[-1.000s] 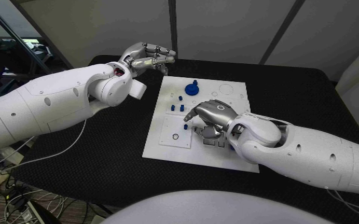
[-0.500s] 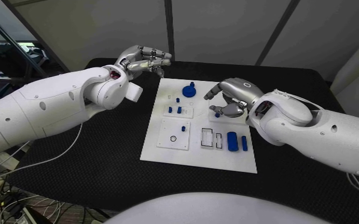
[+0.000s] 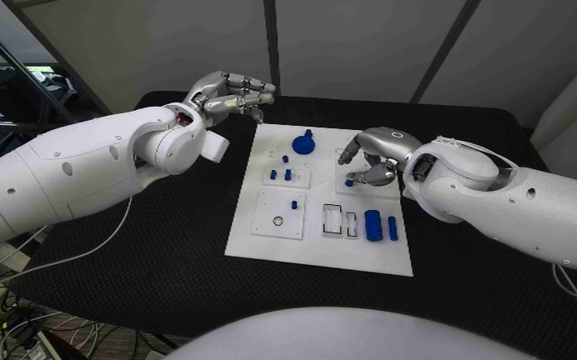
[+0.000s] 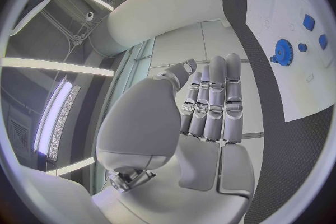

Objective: Assemble the parts on the task board

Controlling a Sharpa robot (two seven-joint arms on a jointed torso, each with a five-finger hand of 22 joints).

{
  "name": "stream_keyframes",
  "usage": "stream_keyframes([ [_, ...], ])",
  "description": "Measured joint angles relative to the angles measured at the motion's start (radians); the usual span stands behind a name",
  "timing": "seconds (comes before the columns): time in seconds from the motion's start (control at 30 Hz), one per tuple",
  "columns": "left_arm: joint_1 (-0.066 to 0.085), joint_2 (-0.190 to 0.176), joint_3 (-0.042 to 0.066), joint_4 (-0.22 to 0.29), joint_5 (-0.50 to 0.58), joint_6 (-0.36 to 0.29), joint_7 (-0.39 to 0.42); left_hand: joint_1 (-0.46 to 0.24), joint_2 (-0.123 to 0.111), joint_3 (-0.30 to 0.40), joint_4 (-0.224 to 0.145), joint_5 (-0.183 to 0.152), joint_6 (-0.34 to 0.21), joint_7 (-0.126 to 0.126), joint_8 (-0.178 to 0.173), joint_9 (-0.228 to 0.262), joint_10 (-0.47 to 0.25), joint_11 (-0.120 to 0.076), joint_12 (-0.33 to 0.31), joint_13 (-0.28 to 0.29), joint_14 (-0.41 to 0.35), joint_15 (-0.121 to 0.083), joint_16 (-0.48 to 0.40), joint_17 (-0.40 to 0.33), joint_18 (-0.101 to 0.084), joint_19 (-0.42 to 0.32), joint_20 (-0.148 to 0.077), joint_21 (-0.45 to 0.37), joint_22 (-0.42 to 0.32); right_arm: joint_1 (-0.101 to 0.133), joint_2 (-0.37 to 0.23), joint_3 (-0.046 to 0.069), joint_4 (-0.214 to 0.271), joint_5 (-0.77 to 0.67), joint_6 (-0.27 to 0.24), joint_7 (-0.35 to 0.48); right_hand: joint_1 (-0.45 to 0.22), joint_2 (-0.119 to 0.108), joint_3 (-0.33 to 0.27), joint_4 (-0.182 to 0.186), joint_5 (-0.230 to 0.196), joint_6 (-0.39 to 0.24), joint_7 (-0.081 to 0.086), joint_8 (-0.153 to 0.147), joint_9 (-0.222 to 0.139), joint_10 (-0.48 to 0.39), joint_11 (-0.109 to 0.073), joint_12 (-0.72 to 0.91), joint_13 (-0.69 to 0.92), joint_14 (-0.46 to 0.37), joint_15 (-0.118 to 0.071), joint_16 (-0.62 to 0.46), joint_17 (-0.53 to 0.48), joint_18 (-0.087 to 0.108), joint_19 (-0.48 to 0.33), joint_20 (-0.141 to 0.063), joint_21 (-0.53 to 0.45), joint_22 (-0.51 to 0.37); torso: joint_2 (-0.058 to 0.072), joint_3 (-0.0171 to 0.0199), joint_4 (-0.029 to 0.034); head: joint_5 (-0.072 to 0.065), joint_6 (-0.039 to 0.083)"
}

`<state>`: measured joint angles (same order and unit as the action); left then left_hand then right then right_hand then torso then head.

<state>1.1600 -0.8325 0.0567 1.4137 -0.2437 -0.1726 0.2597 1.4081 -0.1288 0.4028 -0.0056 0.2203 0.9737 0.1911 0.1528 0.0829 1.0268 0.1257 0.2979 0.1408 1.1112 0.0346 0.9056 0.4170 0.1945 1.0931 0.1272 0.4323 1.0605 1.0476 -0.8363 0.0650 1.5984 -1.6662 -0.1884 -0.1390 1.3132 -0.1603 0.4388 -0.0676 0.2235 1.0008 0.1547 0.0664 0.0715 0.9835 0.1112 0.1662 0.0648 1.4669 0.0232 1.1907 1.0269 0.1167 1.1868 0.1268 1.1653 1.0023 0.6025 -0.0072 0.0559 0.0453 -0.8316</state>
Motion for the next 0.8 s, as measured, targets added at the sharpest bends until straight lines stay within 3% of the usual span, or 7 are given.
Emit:
stream_keyframes([
  [0.33,0.000,0.000,0.000,0.001,0.000,0.001,0.001,0.000,0.000,0.000,0.000,0.000,0.000,0.000,0.000,0.000,0.000,0.000,0.000,0.000,0.000,0.000,0.000,0.000,0.000,0.000,0.000,0.000,0.000,0.000,0.013,-0.003,-0.018,-0.016,0.066,-0.021,0.000,0.000,-0.005,0.005,0.000,0.004,-0.004,0.000,0.000,0.003,-0.003,0.015,0.000,0.000,0.000,0.000,0.000,0.000,0.004,-0.004,0.000,0.010,0.000,0.0007,-0.0010,0.000,-0.005],
  [0.8,0.000,0.001,0.000,-0.001,0.000,0.001,0.001,0.000,0.000,0.000,0.000,0.000,0.000,0.000,0.000,0.000,0.000,0.000,0.000,0.000,0.000,0.000,0.000,0.000,0.000,0.000,0.000,0.000,0.000,-0.001,0.030,-0.007,-0.042,-0.043,0.096,-0.046,0.033,0.033,0.018,0.008,0.000,0.030,-0.001,0.006,0.003,0.041,-0.011,0.034,0.000,-0.003,-0.004,0.028,0.028,0.000,0.042,-0.009,0.035,0.050,0.000,0.0012,-0.0006,-0.002,-0.001],
])
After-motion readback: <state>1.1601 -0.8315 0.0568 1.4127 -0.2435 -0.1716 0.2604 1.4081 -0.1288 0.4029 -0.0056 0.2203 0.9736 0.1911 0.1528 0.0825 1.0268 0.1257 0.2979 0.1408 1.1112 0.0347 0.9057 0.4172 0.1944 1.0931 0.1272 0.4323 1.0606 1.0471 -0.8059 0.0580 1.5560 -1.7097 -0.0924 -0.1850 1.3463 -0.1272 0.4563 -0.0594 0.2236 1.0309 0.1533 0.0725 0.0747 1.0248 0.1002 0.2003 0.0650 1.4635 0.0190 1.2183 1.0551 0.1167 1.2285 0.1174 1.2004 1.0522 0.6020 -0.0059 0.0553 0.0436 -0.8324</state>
